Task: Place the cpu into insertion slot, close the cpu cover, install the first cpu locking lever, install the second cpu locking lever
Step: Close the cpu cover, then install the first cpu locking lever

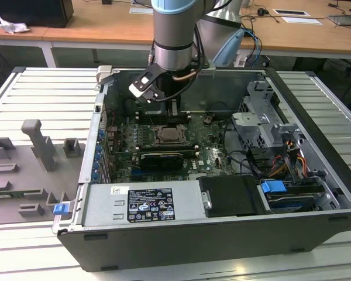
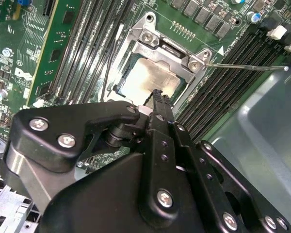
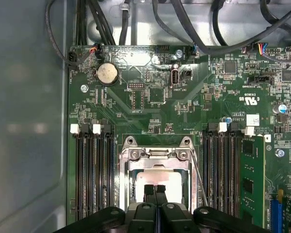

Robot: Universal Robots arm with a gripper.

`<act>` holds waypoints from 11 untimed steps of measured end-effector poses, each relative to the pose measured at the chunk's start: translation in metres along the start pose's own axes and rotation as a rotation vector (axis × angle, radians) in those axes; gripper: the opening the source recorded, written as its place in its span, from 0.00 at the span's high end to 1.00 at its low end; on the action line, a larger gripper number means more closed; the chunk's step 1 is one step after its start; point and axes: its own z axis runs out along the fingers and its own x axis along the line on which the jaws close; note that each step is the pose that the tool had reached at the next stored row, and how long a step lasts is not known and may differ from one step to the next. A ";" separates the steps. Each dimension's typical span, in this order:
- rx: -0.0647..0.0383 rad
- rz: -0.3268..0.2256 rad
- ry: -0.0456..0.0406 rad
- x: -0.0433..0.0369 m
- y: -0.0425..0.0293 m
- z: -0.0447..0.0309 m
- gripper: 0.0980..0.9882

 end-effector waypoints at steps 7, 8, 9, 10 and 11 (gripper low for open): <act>0.000 0.000 -0.0002 0.0000 -0.0003 -0.0012 0.99; 0.000 0.000 -0.0003 0.0000 -0.0003 -0.0015 0.99; 0.000 0.000 -0.0001 0.0001 -0.0002 -0.0018 0.99; 0.000 0.000 -0.0004 0.0001 -0.0002 -0.0020 0.99; 0.000 0.000 -0.0010 0.0001 -0.0002 -0.0024 0.99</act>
